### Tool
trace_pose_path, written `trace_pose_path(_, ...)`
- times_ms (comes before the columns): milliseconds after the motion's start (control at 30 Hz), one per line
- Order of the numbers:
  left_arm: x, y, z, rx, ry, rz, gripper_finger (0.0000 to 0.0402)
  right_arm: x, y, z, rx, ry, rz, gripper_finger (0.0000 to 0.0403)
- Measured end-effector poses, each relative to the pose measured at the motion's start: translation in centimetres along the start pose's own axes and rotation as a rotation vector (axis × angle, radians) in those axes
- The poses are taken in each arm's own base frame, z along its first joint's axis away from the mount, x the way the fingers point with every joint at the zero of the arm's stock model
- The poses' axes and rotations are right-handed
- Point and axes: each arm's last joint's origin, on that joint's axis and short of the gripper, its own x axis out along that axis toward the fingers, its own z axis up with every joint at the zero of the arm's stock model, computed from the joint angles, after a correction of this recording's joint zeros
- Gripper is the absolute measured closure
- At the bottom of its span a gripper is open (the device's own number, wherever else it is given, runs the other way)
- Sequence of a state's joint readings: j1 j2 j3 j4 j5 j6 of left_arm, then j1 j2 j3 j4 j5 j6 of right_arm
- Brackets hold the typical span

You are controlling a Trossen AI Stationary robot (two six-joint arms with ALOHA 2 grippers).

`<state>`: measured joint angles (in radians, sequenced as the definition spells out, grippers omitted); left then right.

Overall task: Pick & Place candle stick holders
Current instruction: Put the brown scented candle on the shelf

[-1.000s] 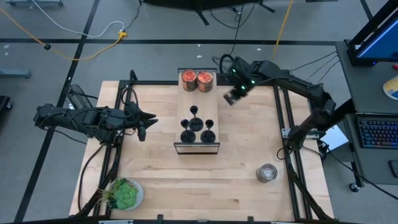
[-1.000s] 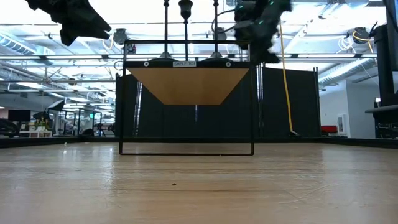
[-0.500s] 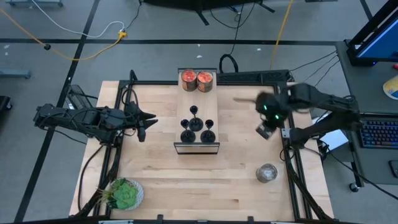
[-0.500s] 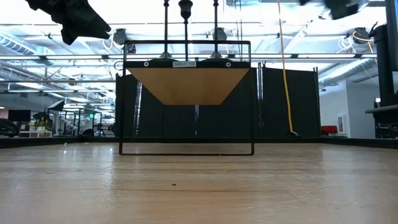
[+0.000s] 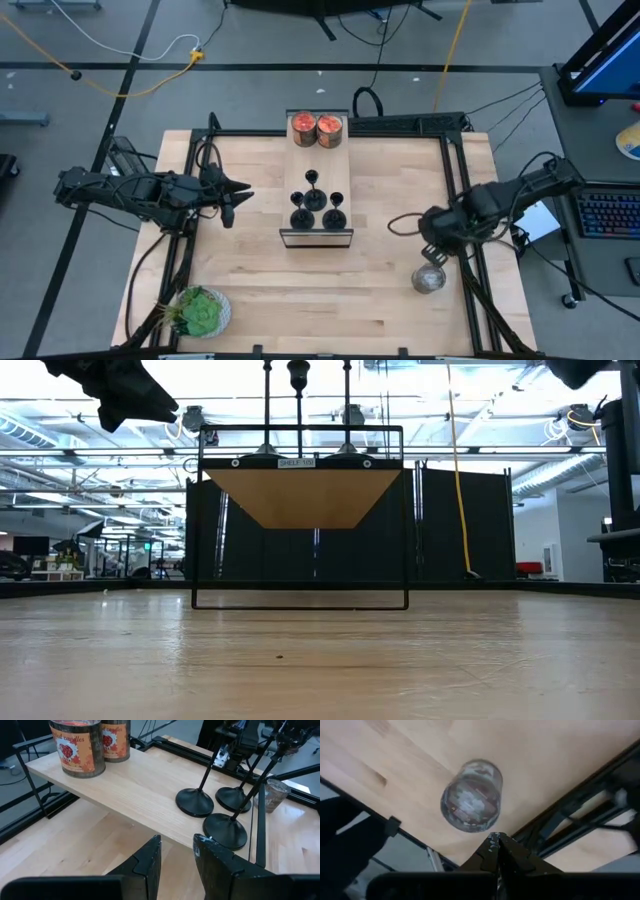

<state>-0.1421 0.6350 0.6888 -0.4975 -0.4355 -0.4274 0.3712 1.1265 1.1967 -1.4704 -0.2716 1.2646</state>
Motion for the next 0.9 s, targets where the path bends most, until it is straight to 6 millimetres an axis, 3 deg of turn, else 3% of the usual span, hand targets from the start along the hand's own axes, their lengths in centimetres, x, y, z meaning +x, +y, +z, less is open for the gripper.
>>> trace_pose_path(233,0.0,0.0,0.0,-0.001,0.0,0.0,0.0282,3.2,0.0,-0.3,0.046,0.053,0.013,0.0383)
trace_pose_path(400,0.0,0.0,0.0,-0.011,-0.001,0.0,0.0282,4.0,0.1,-0.2,0.031,0.044,0.057,0.034)
trace_pose_path(667,0.0,0.0,0.0,-0.021,-0.001,0.0,0.0282,5.6,-0.6,0.1,0.155,0.059,0.016,0.0258)
trace_pose_path(900,0.0,0.0,0.0,-0.023,0.0,0.0,0.0282,7.5,-1.3,0.4,0.229,0.08,-0.022,0.0231)
